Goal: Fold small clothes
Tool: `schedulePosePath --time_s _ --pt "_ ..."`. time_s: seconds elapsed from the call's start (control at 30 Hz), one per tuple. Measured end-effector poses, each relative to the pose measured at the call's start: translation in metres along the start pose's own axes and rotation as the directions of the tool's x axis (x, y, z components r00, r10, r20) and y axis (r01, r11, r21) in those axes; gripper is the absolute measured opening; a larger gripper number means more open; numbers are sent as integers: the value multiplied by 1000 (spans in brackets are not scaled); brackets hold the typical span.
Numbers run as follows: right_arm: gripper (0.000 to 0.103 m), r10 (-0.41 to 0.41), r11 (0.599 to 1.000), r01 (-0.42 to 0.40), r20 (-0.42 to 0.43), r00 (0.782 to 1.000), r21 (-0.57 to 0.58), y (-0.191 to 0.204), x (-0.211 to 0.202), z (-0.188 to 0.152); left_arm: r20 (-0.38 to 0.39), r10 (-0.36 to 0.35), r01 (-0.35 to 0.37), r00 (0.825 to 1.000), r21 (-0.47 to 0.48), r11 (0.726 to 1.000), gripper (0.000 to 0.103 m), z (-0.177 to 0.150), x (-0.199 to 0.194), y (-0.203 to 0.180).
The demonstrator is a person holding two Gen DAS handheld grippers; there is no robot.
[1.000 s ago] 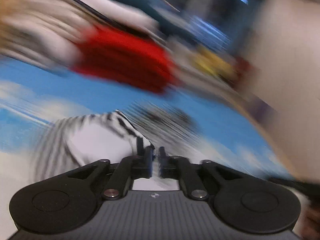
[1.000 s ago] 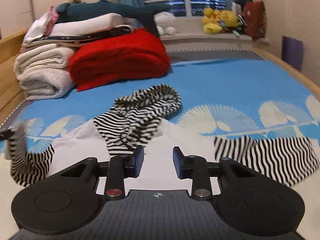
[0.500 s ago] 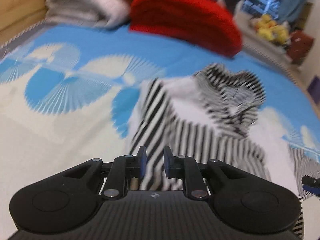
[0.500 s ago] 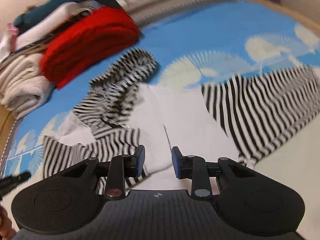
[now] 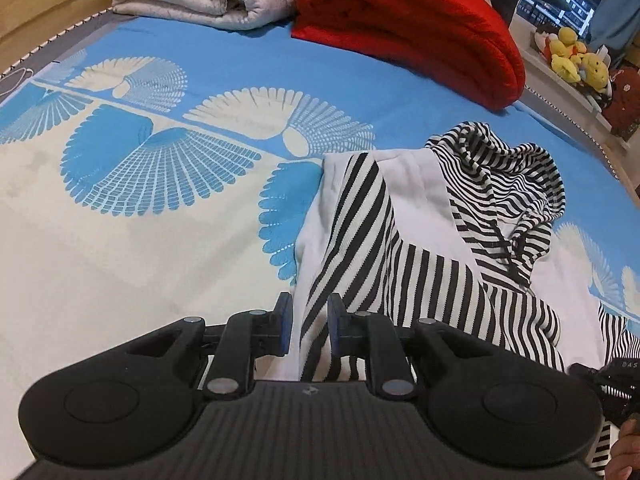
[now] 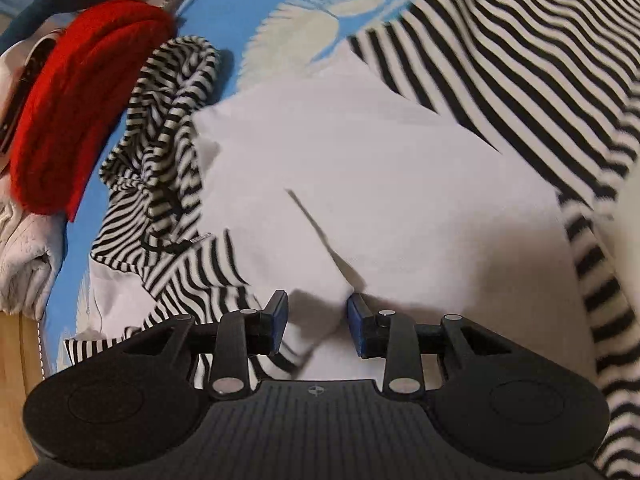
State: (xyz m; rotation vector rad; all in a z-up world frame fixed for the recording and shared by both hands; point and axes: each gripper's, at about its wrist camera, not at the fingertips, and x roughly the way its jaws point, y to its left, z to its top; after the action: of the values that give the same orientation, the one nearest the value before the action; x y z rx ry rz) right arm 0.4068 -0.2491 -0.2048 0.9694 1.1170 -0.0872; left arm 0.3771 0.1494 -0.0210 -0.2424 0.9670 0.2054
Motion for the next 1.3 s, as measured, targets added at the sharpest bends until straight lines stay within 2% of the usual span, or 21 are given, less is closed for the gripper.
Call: schedulePosePath --time_s 0.1,0.13,0.2,0.3,0.33,0.37,0.43,0.47,0.53,0.6,0.67,0.7,0.77,0.8,0.83,0.87,0.9,0.97,1.0,1.17,1.3 --pt "5 43 998 -39 87 995 -50 9 -14 3 -14 -1 1 1000 9 1000 18 0 4 -1" --pt "5 82 994 -72 129 988 -78 15 -25 3 -15 -5 5 1000 14 1000 18 0 5 -2" --pt "5 150 981 -113 240 959 -160 28 -52 0 -19 -17 17 1000 34 999 18 -2 4 -6" --pt "5 183 972 -100 417 890 -212 27 -91 -8 -22 -53 55 998 80 995 18 -8 6 -14" --pt "5 160 977 -80 431 888 -198 22 -93 -8 -42 -67 71 997 103 992 18 -12 10 -18" --pt "5 109 983 -37 407 907 -181 16 -86 -5 -65 -72 80 995 118 990 18 -15 14 -21" --pt "6 -41 987 78 248 968 -143 2 -58 6 -118 -72 89 990 142 986 18 -22 24 -27" --pt "7 -123 985 143 187 975 -96 -10 -48 9 -145 -67 89 987 155 984 18 -26 29 -30" --pt "9 -199 979 201 176 964 3 -28 -46 9 -191 -55 89 980 176 980 18 -32 38 -33" --pt "9 -169 983 179 222 960 -28 -24 -56 11 -223 -10 58 975 208 976 18 -37 46 -34" --pt "14 -50 992 79 269 962 -99 -12 -66 11 -227 25 31 974 241 970 19 -40 48 -35" --pt "21 11 991 24 263 965 -129 -9 -66 12 -220 41 17 975 255 967 19 -40 47 -38" --pt "30 91 989 -68 171 981 -131 -7 -54 18 -190 32 17 981 254 967 19 -38 42 -42" --pt "30 83 991 -70 112 990 -111 -11 -45 20 -171 -1 42 985 240 970 19 -36 37 -42" --pt "30 31 996 -26 50 998 -88 -16 -32 20 -159 -40 76 986 231 970 19 -35 33 -44" --pt "24 -42 997 42 2 999 -69 -24 -21 23 -159 -57 94 986 230 969 19 -35 33 -45" --pt "14 -60 997 60 -8 998 -41 -35 -18 26 -182 -46 90 982 241 966 20 -38 38 -47" --pt "16 -46 999 46 0 999 18 -43 -24 35 -238 12 53 971 262 964 22 -46 51 -46" --pt "20 -52 999 52 15 999 8 -41 -31 36 -240 6 57 971 258 964 23 -48 53 -45" --pt "26 -53 995 66 164 985 -72 -45 -70 55 -163 -14 61 987 290 955 25 -41 29 -54" --pt "33 -109 990 128 247 963 -61 -77 -90 81 -143 -40 83 989 303 949 27 -43 21 -67"
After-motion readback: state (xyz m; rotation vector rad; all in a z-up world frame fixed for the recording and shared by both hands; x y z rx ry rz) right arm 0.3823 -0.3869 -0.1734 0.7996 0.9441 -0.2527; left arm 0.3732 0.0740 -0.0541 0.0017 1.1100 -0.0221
